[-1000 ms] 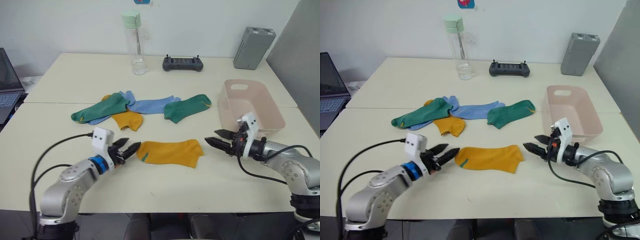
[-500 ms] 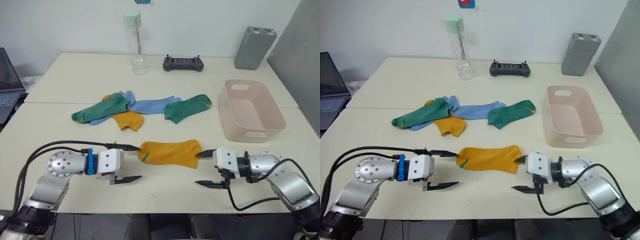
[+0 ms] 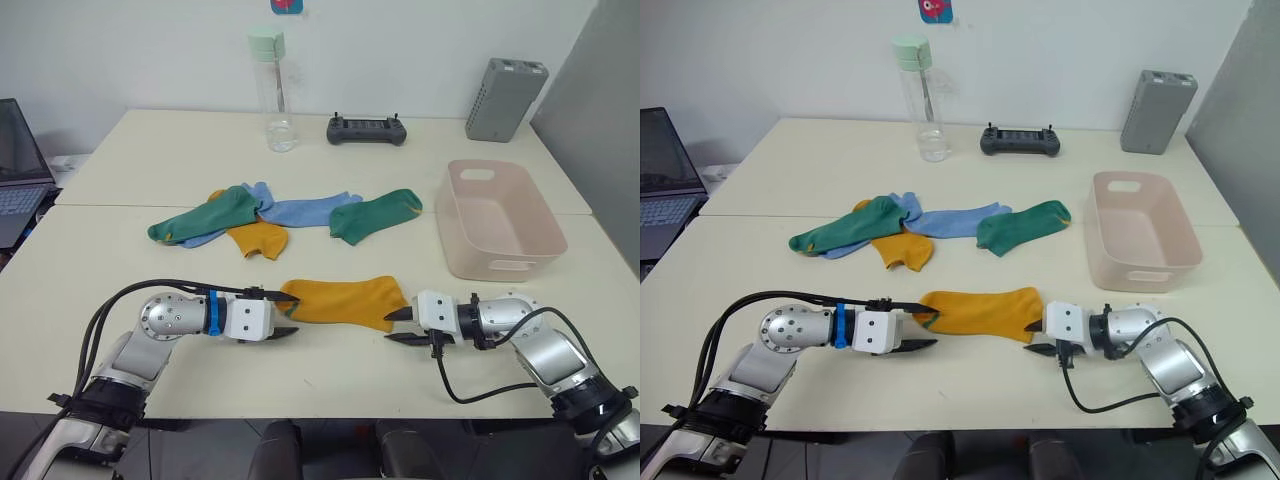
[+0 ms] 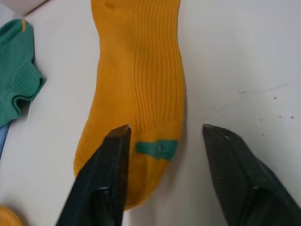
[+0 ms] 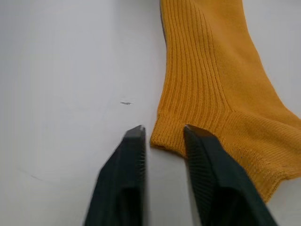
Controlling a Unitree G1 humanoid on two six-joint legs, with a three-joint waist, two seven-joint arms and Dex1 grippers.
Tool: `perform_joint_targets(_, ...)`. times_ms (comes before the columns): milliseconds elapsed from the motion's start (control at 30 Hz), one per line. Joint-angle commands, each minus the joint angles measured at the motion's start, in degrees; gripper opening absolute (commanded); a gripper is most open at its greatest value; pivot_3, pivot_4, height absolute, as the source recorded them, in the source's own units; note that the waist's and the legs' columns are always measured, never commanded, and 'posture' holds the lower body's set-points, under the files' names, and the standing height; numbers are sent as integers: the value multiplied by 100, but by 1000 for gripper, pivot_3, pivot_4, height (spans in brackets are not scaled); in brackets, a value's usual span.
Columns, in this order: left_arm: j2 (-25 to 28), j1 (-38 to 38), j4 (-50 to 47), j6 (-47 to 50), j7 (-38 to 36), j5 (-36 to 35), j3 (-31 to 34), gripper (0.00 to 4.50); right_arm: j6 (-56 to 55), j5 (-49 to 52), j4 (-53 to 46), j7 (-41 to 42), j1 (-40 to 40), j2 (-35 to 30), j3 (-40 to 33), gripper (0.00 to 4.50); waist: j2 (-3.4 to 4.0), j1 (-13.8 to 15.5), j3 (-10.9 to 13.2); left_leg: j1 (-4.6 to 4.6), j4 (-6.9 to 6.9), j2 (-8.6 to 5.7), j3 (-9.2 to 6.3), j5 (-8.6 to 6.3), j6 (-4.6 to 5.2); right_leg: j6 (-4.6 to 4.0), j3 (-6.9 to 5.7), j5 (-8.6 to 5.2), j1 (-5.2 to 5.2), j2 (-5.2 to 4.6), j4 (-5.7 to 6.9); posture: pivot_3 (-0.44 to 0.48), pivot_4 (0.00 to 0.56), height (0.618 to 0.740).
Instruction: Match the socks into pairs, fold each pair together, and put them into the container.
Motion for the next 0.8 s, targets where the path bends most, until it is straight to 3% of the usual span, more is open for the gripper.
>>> perform_joint_targets(33, 21, -71, 139, 120, 101, 74, 6, 1120, 200, 210, -148, 70, -85, 40, -225, 15, 0, 0, 0, 0, 0, 1, 0, 1, 2, -1, -1, 2, -1, 0, 0, 0, 150, 740)
perform_joint_targets(167, -26, 85, 53, 189, 102, -9, -4, 30, 350, 299, -163, 65, -170, 112, -348, 0, 0, 1, 0, 0, 0, 1, 2, 5, 7, 3, -1, 5, -1, 0, 3, 0, 150, 740)
perform_joint_targets(300, -47, 261, -326, 453, 53, -345, 85, 30, 510, 420, -393, 161, -188, 25, -437, 0, 0, 15, 0, -2, -1, 1, 6, 6, 7, 2, 0, 4, 0, 0, 3, 0, 150, 740)
perform_joint_targets(467, 396, 685, -1482, 1309, -507, -1352, 349, 30, 1697, 1299, -1674, 521, 82, -293, -613, 0, 1, 15, 1, -20, -28, 0, 2, 3, 5, 25, -5, 4, -16, 0, 1, 0, 150, 740)
perform_joint_targets(600, 1402, 1078, -3168, 4205, -762, -3475, 904, 30, 3425, 2748, -2883, 530, 125, -694, -970, 0, 0, 2, 6, -16, -52, 4, -13, 3, 4, 16, -20, -15, -16, 1, 3, 0, 150, 740)
perform_joint_targets(700, 2357, 1185, -3726, 6334, -918, -5198, 1278, 30, 4704, 4010, -3296, 260, 57, -823, -1295, 0, -1, -8, 7, -7, -55, 6, -23, 3, 5, 9, -30, -21, -10, 2, 6, 0, 150, 740)
perform_joint_targets(800, 2512, 1363, -3785, 6963, -864, -5496, 1265, 30, 5416, 4741, -3404, 89, 95, -871, -1376, 0, 1, -13, 7, -2, -54, 5, -16, 3, 5, -20, -25, -37, -10, -1, 1, 0, 150, 740)
